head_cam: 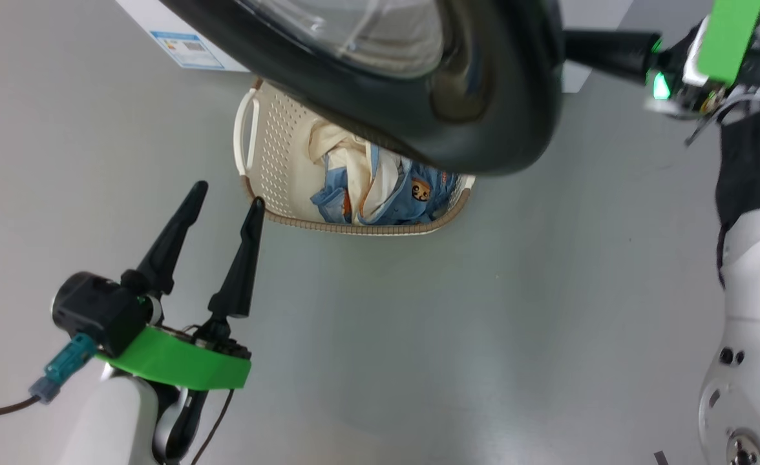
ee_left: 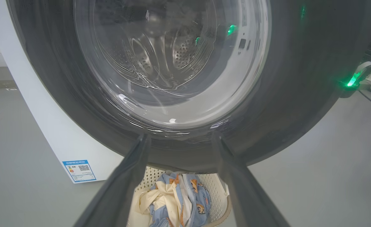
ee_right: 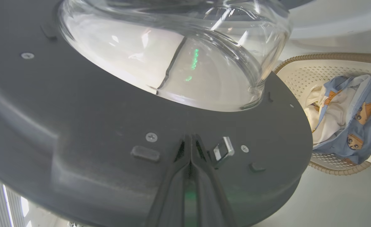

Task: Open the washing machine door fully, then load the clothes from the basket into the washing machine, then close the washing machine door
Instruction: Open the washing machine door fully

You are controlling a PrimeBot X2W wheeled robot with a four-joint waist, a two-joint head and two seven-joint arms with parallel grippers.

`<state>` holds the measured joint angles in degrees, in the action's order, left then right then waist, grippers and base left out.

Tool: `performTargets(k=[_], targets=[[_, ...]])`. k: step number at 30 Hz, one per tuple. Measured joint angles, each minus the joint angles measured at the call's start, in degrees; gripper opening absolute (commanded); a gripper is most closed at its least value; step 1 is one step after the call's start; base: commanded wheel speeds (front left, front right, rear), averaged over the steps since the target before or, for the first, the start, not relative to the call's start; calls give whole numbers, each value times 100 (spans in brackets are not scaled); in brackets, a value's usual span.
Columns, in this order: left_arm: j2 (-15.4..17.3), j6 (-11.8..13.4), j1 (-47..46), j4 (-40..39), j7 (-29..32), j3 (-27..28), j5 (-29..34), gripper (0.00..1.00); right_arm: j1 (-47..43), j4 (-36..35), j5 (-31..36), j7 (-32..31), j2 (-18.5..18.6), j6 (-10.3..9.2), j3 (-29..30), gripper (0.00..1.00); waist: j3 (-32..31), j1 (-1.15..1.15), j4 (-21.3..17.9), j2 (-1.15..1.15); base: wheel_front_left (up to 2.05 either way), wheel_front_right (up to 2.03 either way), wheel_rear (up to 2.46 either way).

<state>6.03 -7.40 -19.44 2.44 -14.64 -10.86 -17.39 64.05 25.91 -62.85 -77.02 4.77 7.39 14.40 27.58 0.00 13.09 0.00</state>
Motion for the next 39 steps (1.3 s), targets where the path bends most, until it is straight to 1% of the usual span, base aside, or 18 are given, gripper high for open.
performTargets(k=[2,3,8,15,22,28,33,39], targets=[[10,0,44,-7,0,-2,1,100,-211,-102,-188,-58,-5,0,-200,0,-70,0,-5,0,0,0,0],[16,0,83,-7,0,-3,1,100,-411,-245,-265,-132,-14,0,-422,0,-136,0,-13,0,0,0,0],[18,0,86,-15,0,-2,3,100,-923,-579,-631,-204,-40,0,-901,0,-268,0,-29,0,0,0,0],[25,0,101,-16,0,-9,3,100,-1347,-805,-1187,124,-26,0,-1639,0,-389,0,-32,0,0,0,0],[31,0,103,-16,0,-13,3,100,-1506,-764,-1652,506,-19,0,-2485,0,-412,0,20,0,0,0,0],[26,0,167,-14,0,21,4,100,-1506,-635,-1935,790,-4,0,-3038,0,-417,0,71,0,0,0,0],[-4,0,190,-8,0,46,26,100,-1506,-491,-2054,1014,0,0,-3363,0,-418,0,101,0,0,0,0],[-31,0,190,21,0,55,38,100,-1505,-344,-2201,1193,10,0,-3586,0,-470,1,123,0,0,0,0]])
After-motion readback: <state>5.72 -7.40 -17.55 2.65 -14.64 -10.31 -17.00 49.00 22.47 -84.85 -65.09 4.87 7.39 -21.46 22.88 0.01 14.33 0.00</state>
